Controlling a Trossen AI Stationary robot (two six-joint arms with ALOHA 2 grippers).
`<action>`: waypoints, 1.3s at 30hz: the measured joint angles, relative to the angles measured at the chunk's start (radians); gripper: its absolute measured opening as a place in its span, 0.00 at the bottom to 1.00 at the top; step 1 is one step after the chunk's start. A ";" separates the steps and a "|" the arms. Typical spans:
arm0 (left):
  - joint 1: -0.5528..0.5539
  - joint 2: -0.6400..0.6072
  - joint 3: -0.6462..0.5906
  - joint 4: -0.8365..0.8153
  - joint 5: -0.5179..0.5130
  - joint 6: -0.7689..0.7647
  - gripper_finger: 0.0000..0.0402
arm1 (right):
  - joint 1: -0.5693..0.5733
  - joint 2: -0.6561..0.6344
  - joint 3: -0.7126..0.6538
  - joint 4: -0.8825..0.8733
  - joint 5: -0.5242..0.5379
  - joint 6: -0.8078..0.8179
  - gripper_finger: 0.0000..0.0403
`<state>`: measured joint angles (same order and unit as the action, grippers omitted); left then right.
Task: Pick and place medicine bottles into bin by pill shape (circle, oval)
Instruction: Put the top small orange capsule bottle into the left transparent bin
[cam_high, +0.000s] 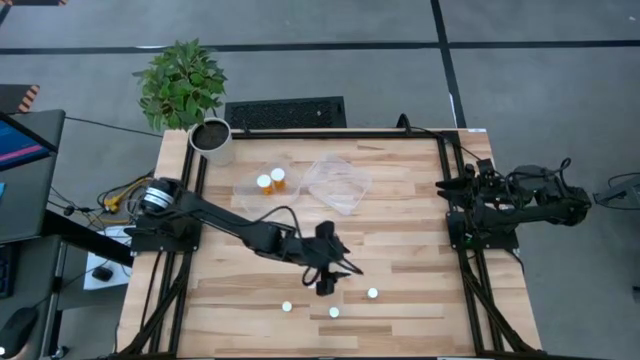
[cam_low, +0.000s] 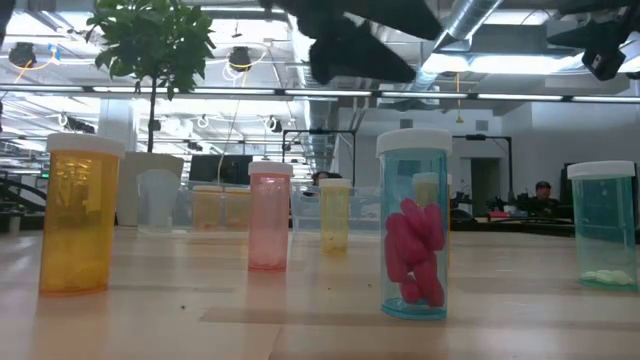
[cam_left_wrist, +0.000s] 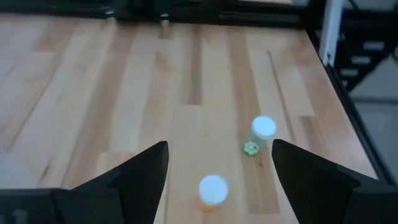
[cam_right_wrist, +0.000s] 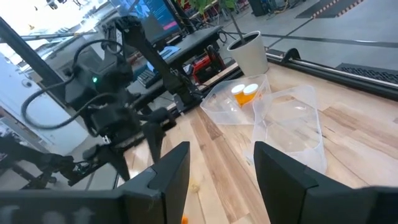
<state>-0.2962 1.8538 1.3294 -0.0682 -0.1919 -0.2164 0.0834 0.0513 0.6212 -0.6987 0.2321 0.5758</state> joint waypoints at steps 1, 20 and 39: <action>-0.001 0.022 0.021 -0.004 0.007 0.025 0.70 | 0.000 0.000 0.000 -0.001 0.000 0.000 0.48; 0.003 0.207 0.129 -0.092 0.084 0.081 0.70 | 0.000 0.000 0.000 -0.019 -0.025 0.004 0.47; 0.018 0.211 0.106 -0.121 0.069 0.110 0.69 | 0.000 0.000 0.000 -0.022 -0.025 0.002 0.48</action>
<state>-0.2783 2.0647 1.4357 -0.1894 -0.1230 -0.1064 0.0834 0.0517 0.6212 -0.7208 0.2070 0.5781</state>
